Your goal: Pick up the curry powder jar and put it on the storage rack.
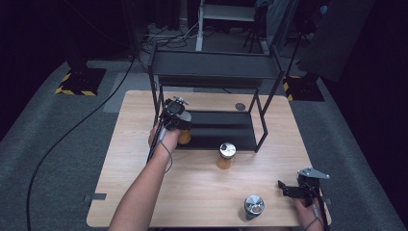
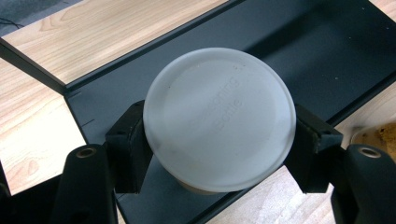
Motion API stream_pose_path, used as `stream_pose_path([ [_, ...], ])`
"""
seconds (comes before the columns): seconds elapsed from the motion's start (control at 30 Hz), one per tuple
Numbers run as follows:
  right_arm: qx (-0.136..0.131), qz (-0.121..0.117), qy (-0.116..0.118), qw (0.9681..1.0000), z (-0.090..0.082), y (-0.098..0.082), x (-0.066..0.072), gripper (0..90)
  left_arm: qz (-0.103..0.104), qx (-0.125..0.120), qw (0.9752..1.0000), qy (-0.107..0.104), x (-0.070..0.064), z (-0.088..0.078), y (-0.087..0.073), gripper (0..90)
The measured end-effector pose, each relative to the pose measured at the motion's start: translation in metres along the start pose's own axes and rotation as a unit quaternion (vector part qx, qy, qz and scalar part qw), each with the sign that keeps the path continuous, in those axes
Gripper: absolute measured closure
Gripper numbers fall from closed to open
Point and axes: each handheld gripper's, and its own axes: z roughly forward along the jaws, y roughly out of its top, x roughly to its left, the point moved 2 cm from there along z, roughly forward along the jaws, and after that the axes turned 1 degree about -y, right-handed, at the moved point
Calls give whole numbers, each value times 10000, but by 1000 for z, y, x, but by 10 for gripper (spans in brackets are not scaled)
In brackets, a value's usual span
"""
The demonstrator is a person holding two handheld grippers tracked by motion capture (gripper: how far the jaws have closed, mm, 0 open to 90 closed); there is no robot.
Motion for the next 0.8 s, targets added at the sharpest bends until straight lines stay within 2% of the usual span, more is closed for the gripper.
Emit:
stream_pose_path([
  [0.13, 0, 0, 0, 10000, 0, 0, 0, 1, -33, -6, 10000, -16, 2, 1, -1, 321],
  [0.2, 1, -1, 1, 10000, 0, 0, 0, 0, -28, -25, 10000, 30, 1, 1, -3, 269],
  [0.4, 1, -3, 8, 10000, 0, 0, 0, 1, -18, -148, 9999, 34, -1, -6, -10, 199],
  [0.6, 1, -7, 10, 10000, 0, 0, 0, 0, 8, -309, 9995, -4, -2, -23, -22, 179],
  [0.8, 4, -14, 22, 10000, 0, 0, 0, 0, 27, -529, 9986, -26, -6, -40, -40, 179],
])
